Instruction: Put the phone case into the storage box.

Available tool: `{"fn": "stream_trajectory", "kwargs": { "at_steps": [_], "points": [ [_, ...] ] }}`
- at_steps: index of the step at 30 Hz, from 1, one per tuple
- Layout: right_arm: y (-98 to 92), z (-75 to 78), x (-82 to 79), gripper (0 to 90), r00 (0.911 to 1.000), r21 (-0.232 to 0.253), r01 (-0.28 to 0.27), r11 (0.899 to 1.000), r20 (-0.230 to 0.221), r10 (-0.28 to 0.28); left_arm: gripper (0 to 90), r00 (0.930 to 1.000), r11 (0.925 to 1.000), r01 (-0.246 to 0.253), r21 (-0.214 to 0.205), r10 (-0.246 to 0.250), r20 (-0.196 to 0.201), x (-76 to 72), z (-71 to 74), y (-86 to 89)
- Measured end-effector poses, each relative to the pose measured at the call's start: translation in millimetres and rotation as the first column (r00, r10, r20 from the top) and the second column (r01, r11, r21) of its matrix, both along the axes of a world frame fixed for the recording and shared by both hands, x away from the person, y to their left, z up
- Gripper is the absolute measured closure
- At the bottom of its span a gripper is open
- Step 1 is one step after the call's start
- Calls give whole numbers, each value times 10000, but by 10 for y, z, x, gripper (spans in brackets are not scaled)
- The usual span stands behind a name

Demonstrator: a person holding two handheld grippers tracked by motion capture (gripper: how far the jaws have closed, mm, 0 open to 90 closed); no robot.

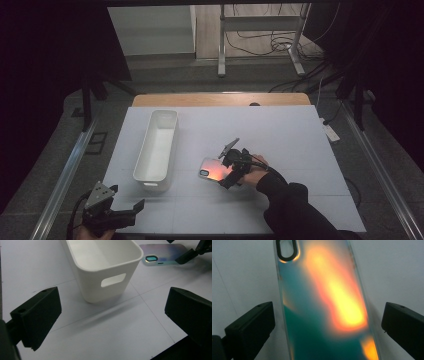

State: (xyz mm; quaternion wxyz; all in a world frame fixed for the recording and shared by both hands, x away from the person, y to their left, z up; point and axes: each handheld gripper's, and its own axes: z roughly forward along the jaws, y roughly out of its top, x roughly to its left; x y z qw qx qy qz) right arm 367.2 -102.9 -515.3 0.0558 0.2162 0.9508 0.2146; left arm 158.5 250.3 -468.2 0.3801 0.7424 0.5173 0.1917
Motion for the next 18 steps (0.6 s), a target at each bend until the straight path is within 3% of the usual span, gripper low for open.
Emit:
{"fn": "stream_trajectory", "kwargs": {
  "at_steps": [5, 18],
  "points": [
    [0, -53, -8, 0, 9998, -409, -219, 9989, 11, 219, 14, 10000, 10000, -4, 7, 4, 2, 0, 0, -1],
    [-17, -66, -41, 14, 9996, -186, -218, 9996, 191, 222, 15, 10000, 10000, -15, 26, 15, 7, -1, 0, -2]
  ]
}}
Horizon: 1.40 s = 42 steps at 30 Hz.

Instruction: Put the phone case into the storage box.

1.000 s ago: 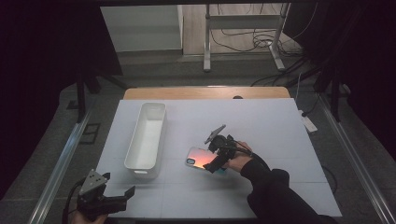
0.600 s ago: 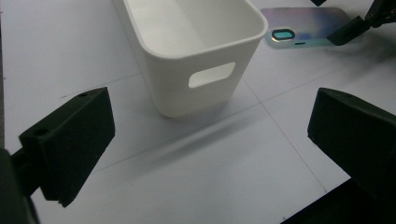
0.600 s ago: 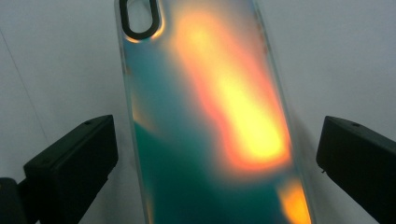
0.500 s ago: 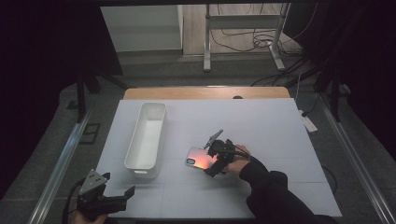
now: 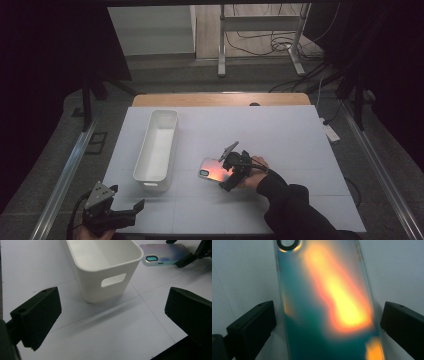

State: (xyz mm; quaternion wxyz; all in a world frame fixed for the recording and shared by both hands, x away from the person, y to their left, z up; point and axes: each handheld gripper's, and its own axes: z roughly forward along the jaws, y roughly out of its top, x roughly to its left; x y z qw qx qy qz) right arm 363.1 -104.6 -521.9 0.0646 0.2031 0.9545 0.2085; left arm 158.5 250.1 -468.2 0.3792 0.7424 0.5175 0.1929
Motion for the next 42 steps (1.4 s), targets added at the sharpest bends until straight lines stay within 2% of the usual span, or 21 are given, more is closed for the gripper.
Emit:
{"fn": "stream_trajectory", "kwargs": {
  "at_steps": [4, 18, 27, 33, 42],
  "points": [
    [-24, 43, -36, 136, 9996, 134, -262, 9996, 45, 262, 15, 10000, 10000, 0, 8, 0, 3, -1, 0, 0],
    [-10, 65, -73, 166, 9999, 25, 121, 9999, -46, -121, 23, 10000, 10000, 0, 5, 0, 58, -6, 2, 0],
    [-27, 70, -92, 168, 9994, 105, 352, 9993, -82, -351, 16, 9996, 9999, 132, -53, -130, 266, -29, 10, 5],
    [-62, 98, -97, 168, 9990, 346, 425, 9985, -120, -421, 12, 9989, 9991, 257, -336, -244, 390, -41, 13, 33],
    [-120, 228, -128, 168, 9988, 972, 493, 9940, 4, -496, 27, 9986, 9990, 397, -220, -389, 357, -35, 17, 14]
  ]
}}
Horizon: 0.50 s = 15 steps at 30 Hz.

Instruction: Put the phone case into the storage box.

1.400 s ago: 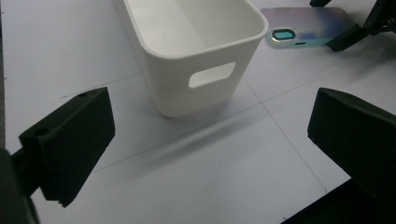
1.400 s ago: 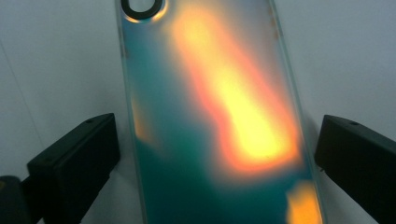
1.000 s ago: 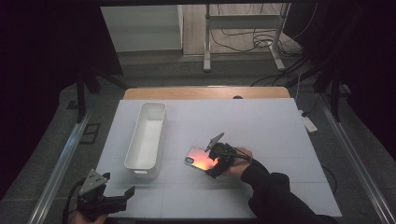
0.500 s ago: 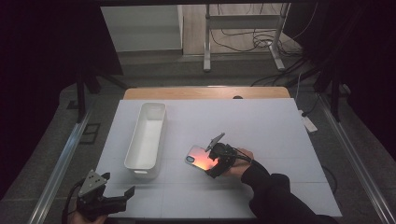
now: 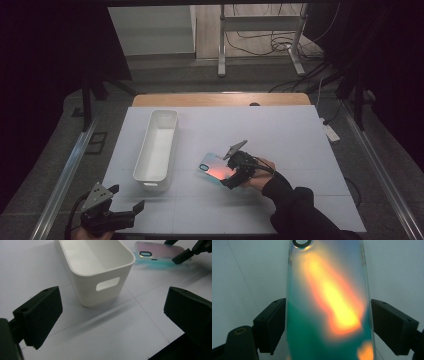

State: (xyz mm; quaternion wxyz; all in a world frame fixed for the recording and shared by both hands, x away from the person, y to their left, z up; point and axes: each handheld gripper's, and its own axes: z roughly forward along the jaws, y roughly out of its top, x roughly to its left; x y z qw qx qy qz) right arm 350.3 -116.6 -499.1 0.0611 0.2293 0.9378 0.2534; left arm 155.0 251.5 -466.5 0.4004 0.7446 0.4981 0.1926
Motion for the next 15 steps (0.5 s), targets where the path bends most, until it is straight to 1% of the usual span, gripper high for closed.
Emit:
{"fn": "stream_trajectory", "kwargs": {
  "at_steps": [2, 3, 8, 11, 13, 15],
  "points": [
    [-15, 40, -14, 168, 10000, 169, 36, 9999, 63, -37, 26, 10000, 10000, 48, -24, -48, 27, 0, 0, 1],
    [-15, 40, -14, 168, 10000, 169, 36, 9999, 63, -37, 25, 10000, 10000, 48, -24, -48, 27, 0, 0, 1],
    [-69, 140, -44, 169, 9996, 612, 71, 9981, 254, -87, 11, 9997, 9995, 90, -298, -83, 247, -4, 9, 5],
    [-103, 198, -63, 169, 9990, 868, 24, 9962, 443, -63, 5, 9992, 9996, 170, -236, -162, 352, 5, 13, -15],
    [-111, 219, -76, 169, 9991, 923, 71, 9957, 405, -109, 4, 9991, 9996, 209, -215, -200, 386, 8, 17, -19],
    [-130, 250, -92, 169, 9986, 1089, 52, 9940, 513, -109, 2, 9981, 9992, 317, -253, -303, 535, 20, 29, -36]
  ]
}}
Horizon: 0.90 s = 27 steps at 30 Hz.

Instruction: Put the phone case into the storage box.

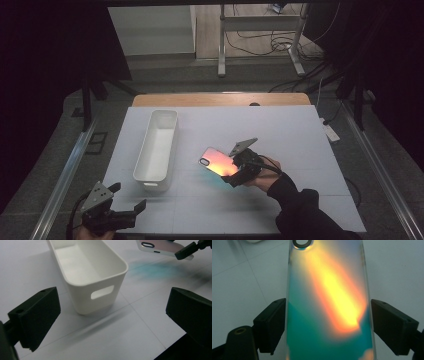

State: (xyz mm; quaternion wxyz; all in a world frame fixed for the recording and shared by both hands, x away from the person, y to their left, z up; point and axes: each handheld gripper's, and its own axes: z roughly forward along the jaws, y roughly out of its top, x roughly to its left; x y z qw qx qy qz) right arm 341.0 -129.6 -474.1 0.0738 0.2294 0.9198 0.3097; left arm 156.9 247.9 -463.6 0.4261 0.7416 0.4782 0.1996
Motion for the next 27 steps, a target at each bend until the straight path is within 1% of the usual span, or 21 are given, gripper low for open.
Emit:
{"fn": "stream_trajectory", "kwargs": {
  "at_steps": [4, 6, 9, 12, 13, 14, 17, 18, 19, 20, 24, 25, 27],
  "points": [
    [-44, 67, -35, 168, 9999, 300, -33, 9995, 145, 28, 1, 9993, 9996, 256, -138, -252, 259, 23, 25, -33],
    [-54, 84, -41, 169, 9998, 342, -34, 9994, 192, 28, 1, 9991, 9993, 315, -201, -309, 306, 30, 31, -39],
    [-83, 143, -65, 168, 9996, 656, -65, 9978, 268, 47, 0, 9979, 9975, 473, -526, -448, 475, 53, 57, -67],
    [-113, 199, -90, 168, 9996, 988, 12, 9951, 296, -41, 0, 9973, 9966, 549, -608, -518, 516, 70, 74, -88],
    [-113, 199, -90, 168, 9996, 988, 12, 9951, 296, -41, 0, 9967, 9952, 638, -744, -598, 553, 84, 84, -100],
    [-127, 220, -101, 168, 9995, 1112, 44, 9938, 314, -79, 0, 9963, 9943, 679, -826, -631, 589, 91, 87, -107],
    [-164, 263, -121, 169, 9992, 1302, 81, 9915, 386, -132, 0, 9930, 9872, 1019, -1225, -936, 719, 131, 95, -148],
    [-179, 278, -128, 168, 9990, 1387, 87, 9903, 420, -147, 0, 9919, 9857, 1118, -1260, -1030, 742, 147, 98, -166],
    [-193, 293, -137, 169, 9989, 1478, 119, 9890, 427, -184, 0, 9919, 9857, 1118, -1260, -1030, 742, 147, 98, -166],
    [-193, 293, -137, 169, 9989, 1478, 119, 9890, 427, -184, 0, 9911, 9846, 1177, -1290, -1084, 768, 158, 101, -178],
    [-234, 333, -166, 168, 9985, 1656, 204, 9860, 471, -286, 0, 9864, 9809, 1517, -1221, -1422, 826, 234, 133, -252],
    [-246, 345, -176, 169, 9984, 1703, 181, 9852, 496, -269, 0, 9864, 9809, 1517, -1221, -1422, 826, 234, 133, -252],
    [-254, 355, -187, 168, 9984, 1789, 182, 9837, 499, -275, 0, 9835, 9773, 1696, -1270, -1597, 849, 271, 143, -288]
  ]
}}
